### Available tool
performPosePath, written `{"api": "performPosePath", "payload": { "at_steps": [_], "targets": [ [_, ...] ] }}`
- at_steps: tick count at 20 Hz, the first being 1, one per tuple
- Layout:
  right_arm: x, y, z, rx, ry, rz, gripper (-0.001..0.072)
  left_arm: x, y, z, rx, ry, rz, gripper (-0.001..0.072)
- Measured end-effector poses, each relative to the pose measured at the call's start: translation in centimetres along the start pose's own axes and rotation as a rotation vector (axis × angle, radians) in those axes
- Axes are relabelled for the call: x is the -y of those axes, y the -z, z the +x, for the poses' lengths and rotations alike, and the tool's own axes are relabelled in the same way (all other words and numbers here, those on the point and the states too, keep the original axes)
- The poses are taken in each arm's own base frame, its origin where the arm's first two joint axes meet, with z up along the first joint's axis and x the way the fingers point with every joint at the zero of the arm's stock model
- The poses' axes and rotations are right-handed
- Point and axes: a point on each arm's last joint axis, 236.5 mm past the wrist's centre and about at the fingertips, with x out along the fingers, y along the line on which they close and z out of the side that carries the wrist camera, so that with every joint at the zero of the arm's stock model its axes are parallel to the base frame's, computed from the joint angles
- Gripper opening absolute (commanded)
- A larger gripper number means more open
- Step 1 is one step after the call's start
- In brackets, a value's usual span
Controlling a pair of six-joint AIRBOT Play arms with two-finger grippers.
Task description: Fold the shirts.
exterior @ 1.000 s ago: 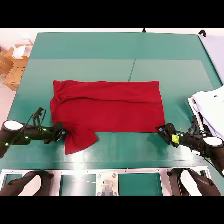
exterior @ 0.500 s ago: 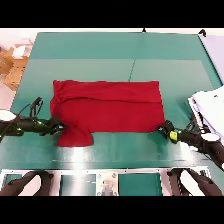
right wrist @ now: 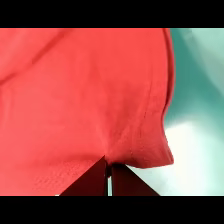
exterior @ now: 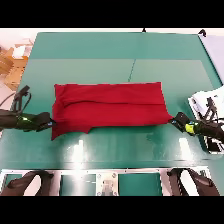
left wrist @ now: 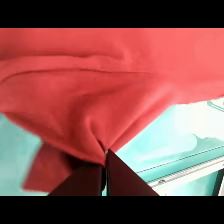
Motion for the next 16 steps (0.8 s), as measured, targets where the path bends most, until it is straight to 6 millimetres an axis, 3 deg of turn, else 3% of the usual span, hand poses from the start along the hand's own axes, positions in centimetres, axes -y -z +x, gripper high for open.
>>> {"api": "performPosePath", "payload": {
  "at_steps": [4, 7, 11, 14, 15, 16],
  "targets": [
    [-1.9, -3.1, -1.3, 0.053, -0.012, -0.035, 0.001, 1.3, -3.6, -2.5, 0.112, -0.013, 0.04, 0.0022],
    [-4.2, -5.8, -0.5, 0.059, -0.037, -0.061, 0.001, 1.1, -6.9, -2.6, 0.145, -0.019, 0.042, 0.0022],
    [-7.1, -10.0, 3.3, 0.035, -0.05, -0.097, 0.001, 0.6, -12.1, -0.4, 0.158, 0.037, 0.028, 0.0023],
    [-7.9, -12.9, 8.1, -0.012, -0.04, -0.085, 0.0011, -0.5, -15.9, 2.6, 0.157, 0.088, -0.005, 0.0037],
    [-7.9, -13.6, 9.7, -0.03, -0.037, -0.071, 0.0013, -0.9, -17.1, 3.6, 0.161, 0.102, -0.015, 0.0201],
    [-7.7, -14.3, 11.4, -0.047, -0.034, -0.052, 0.0093, -1.3, -18.3, 4.6, 0.174, 0.118, -0.029, 0.0465]
  ]
}}
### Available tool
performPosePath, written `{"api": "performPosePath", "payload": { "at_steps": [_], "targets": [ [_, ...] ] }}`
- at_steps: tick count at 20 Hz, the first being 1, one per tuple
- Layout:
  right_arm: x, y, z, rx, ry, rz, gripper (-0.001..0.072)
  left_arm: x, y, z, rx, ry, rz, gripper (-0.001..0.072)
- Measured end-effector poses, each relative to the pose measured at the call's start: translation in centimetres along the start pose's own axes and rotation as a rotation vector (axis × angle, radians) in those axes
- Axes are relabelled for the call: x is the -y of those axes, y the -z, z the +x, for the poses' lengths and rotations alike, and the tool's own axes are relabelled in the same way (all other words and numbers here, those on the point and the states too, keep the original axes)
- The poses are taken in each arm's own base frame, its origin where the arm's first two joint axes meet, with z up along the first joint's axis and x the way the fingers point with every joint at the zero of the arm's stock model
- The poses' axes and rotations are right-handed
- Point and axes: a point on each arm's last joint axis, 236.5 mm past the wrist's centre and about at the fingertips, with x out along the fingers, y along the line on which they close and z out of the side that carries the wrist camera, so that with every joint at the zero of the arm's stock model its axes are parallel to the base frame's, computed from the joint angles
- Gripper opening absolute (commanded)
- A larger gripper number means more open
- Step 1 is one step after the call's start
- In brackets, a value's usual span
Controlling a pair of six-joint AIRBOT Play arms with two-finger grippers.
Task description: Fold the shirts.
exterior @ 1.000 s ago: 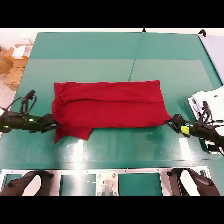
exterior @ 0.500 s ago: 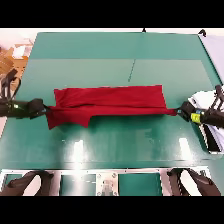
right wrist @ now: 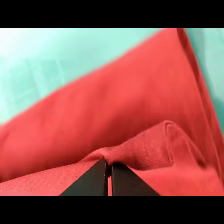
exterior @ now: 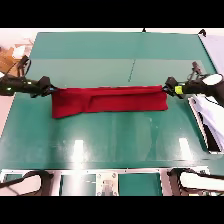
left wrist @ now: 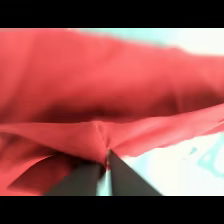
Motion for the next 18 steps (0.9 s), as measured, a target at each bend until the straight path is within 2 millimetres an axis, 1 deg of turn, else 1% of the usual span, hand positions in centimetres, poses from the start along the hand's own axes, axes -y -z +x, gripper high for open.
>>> {"api": "performPosePath", "payload": {
  "at_steps": [1, 2, 3, 4, 6, 7, 8, 9, 10, 12, 13, 14, 15, 16, 17, 18],
  "targets": [
    [0.2, -0.7, 1.4, -0.01, -0.001, 0.022, 0.0322, -0.5, -0.8, 1.1, 0.011, 0.014, -0.016, 0.0583],
    [0.4, -1.6, 2.7, -0.013, -0.003, 0.033, 0.0454, -1.0, -1.7, 2.0, 0.031, 0.029, -0.032, 0.0588],
    [0.3, -2.6, 3.5, -0.009, -0.01, 0.045, 0.0488, -1.0, -2.6, 2.5, 0.056, 0.047, -0.044, 0.0587],
    [0.3, -3.7, 3.7, 0.0, -0.018, 0.052, 0.051, -1.1, -3.5, 2.9, 0.081, 0.055, -0.051, 0.0587],
    [0.3, -6.5, 2.7, 0.029, -0.034, 0.04, 0.0512, -0.9, -5.1, 2.9, 0.115, 0.066, -0.041, 0.0587],
    [0.6, -7.2, 2.0, 0.019, -0.035, 0.025, 0.0517, -0.5, -5.9, 2.6, 0.129, 0.073, -0.027, 0.0587],
    [1.5, -7.4, 1.1, -0.005, -0.022, 0.004, 0.0547, -0.1, -6.1, 2.4, 0.124, 0.079, -0.01, 0.0587],
    [2.8, -7.5, 0.4, -0.029, -0.001, -0.014, 0.0547, 0.4, -6.3, 2.1, 0.119, 0.088, 0.007, 0.0586],
    [4.2, -7.2, 0.0, -0.064, 0.019, -0.027, 0.0547, 0.8, -6.7, 1.9, 0.123, 0.094, 0.019, 0.0586],
    [6.7, -5.6, -0.2, -0.155, 0.044, -0.061, 0.0547, 1.2, -6.7, 1.7, 0.11, 0.101, 0.033, 0.0584],
    [7.6, -4.8, 0.1, -0.198, 0.045, -0.079, 0.0547, 1.4, -6.8, 1.6, 0.109, 0.105, 0.036, 0.0469],
    [8.2, -3.9, 0.5, -0.239, 0.039, -0.095, 0.0547, 1.5, -6.8, 1.6, 0.106, 0.108, 0.037, 0.0291],
    [8.7, -3.0, 1.1, -0.278, 0.023, -0.109, 0.0546, 1.6, -6.7, 1.5, 0.102, 0.11, 0.038, 0.0284],
    [8.7, -2.4, 1.7, -0.306, -0.003, -0.117, 0.0546, 1.8, -6.7, 1.5, 0.098, 0.116, 0.037, 0.0276],
    [8.3, -1.8, 2.3, -0.329, -0.038, -0.125, 0.0546, 1.9, -6.6, 1.4, 0.094, 0.119, 0.038, 0.0051],
    [7.8, -1.1, 2.9, -0.354, -0.068, -0.133, 0.0546, 2.0, -6.5, 1.4, 0.087, 0.123, 0.036, 0.0023]
  ]
}}
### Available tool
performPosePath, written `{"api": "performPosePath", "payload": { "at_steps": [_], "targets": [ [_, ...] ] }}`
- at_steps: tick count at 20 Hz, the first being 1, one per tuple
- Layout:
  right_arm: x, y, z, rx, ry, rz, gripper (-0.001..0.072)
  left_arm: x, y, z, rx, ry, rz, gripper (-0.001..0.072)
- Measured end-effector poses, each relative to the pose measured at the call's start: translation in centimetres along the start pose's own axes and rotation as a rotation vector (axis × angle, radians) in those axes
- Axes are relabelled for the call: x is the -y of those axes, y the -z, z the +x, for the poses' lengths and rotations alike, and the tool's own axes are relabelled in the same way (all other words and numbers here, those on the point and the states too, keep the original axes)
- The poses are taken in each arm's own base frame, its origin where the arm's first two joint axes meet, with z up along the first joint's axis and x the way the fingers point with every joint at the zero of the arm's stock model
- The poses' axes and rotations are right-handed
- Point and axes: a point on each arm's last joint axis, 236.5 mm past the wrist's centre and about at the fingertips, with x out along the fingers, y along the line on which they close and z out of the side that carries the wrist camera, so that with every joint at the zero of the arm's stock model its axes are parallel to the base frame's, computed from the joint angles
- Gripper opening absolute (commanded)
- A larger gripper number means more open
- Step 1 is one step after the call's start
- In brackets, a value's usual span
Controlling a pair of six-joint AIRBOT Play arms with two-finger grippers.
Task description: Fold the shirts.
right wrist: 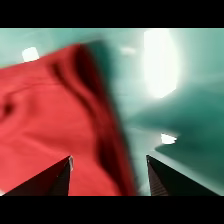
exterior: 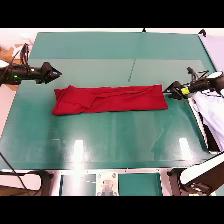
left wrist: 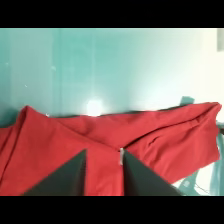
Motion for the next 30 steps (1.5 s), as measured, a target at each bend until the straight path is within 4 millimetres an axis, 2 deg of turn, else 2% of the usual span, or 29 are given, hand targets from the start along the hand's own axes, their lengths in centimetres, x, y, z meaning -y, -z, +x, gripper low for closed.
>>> {"api": "performPosePath", "payload": {
  "at_steps": [2, 3, 4, 5, 8, 10, 12, 14, 16, 19, 21, 23, 26, 28, 30],
  "targets": [
    [-0.7, 0.7, 1.6, -0.044, -0.03, -0.026, 0.0514, 0.4, 0.1, 0.1, -0.007, 0.011, 0.001, 0.0023],
    [-0.8, 0.9, 2.3, -0.058, -0.032, -0.041, 0.0294, 0.8, 0.4, 0.4, -0.016, 0.017, 0.006, 0.0023],
    [-0.9, 0.9, 2.9, -0.064, -0.03, -0.051, 0.0041, 1.5, 0.9, 0.8, -0.032, 0.027, 0.016, 0.0023],
    [-1.1, 1.1, 3.4, -0.074, -0.041, -0.051, 0.0012, 2.4, 1.4, 1.5, -0.049, 0.039, 0.029, 0.0023],
    [-1.9, 0.7, 3.1, -0.085, -0.042, -0.095, 0.001, 5.6, 3.1, 4.5, -0.08, 0.059, 0.09, 0.0023],
    [-2.6, 0.5, 1.7, -0.101, -0.029, -0.144, 0.001, 8.0, 4.4, 7.3, -0.082, 0.061, 0.147, 0.0023],
    [-5.9, 0.2, -1.2, -0.101, -0.069, -0.199, 0.0011, 10.2, 6.5, 10.9, -0.091, 0.065, 0.197, 0.0023],
    [-9.0, 0.3, -4.5, -0.096, -0.082, -0.265, 0.0011, 11.9, 9.4, 14.9, -0.112, 0.064, 0.236, 0.0023],
    [-12.9, 0.5, -8.2, -0.059, -0.111, -0.344, 0.0011, 13.6, 12.6, 18.7, -0.142, 0.073, 0.253, 0.0023],
    [-17.9, 1.8, -12.6, -0.01, -0.145, -0.451, 0.0011, 16.3, 17.2, 23.4, -0.197, 0.106, 0.262, 0.0023],
    [-20.9, 3.4, -14.5, 0.0, -0.176, -0.515, 0.0011, 18.0, 19.1, 25.9, -0.214, 0.129, 0.254, 0.0023],
    [-22.9, 4.6, -15.9, 0.015, -0.196, -0.565, 0.0011, 19.8, 20.7, 28.1, -0.23, 0.156, 0.25, 0.0023],
    [-24.6, 5.7, -16.8, 0.021, -0.211, -0.607, 0.0011, 21.7, 22.9, 30.3, -0.275, 0.193, 0.237, 0.0023],
    [-25.2, 6.1, -17.1, 0.023, -0.219, -0.621, 0.0011, 22.8, 23.7, 30.6, -0.311, 0.221, 0.232, 0.0023],
    [-25.5, 6.3, -17.3, 0.023, -0.22, -0.619, 0.0011, 23.4, 23.3, 30.2, -0.342, 0.245, 0.234, 0.0023]
  ]
}}
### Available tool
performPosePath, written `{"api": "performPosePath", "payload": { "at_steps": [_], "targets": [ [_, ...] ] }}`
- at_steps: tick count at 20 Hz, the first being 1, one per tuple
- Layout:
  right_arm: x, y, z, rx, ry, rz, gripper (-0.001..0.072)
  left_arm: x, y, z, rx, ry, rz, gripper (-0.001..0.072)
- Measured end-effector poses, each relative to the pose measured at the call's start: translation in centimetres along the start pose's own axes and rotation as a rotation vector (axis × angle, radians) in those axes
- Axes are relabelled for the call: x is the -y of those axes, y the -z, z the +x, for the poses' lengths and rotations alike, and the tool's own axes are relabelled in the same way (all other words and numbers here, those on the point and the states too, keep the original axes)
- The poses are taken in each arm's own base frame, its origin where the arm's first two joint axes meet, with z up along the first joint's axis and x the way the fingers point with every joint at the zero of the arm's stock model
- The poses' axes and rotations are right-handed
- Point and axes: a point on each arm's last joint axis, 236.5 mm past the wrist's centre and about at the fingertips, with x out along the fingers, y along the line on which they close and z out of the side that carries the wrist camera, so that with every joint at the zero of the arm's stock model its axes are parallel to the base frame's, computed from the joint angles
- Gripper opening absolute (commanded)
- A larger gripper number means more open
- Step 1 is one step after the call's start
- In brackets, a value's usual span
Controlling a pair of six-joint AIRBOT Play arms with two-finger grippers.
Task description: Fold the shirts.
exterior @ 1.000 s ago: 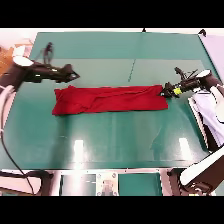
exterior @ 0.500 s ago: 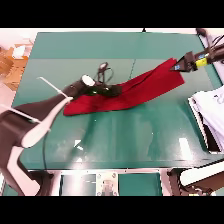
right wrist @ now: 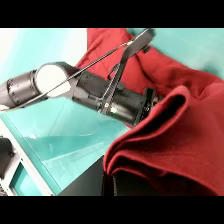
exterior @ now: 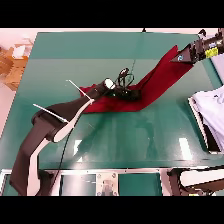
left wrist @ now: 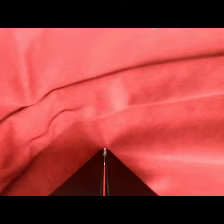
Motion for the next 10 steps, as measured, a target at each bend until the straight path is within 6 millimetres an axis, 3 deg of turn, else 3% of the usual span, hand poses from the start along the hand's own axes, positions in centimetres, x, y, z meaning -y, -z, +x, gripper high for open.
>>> {"api": "performPosePath", "payload": {
  "at_steps": [2, 5, 7, 10],
  "targets": [
    [-0.4, 0.0, 0.1, -0.003, -0.006, 0.012, 0.0011, 0.4, -0.8, -1.8, -0.042, 0.028, 0.008, 0.0022],
    [-1.5, 0.0, 1.1, -0.022, -0.022, 0.017, 0.0011, -0.5, -2.4, -7.3, -0.129, 0.031, 0.035, 0.0022],
    [-2.9, -0.1, 3.1, -0.043, -0.046, 0.017, 0.0011, -3.0, -2.7, -12.0, -0.207, -0.038, 0.041, 0.0022],
    [-6.0, -0.1, 8.2, -0.082, -0.098, 0.014, 0.0012, -7.4, -3.3, -20.4, -0.273, -0.206, 0.046, 0.0023]
  ]
}}
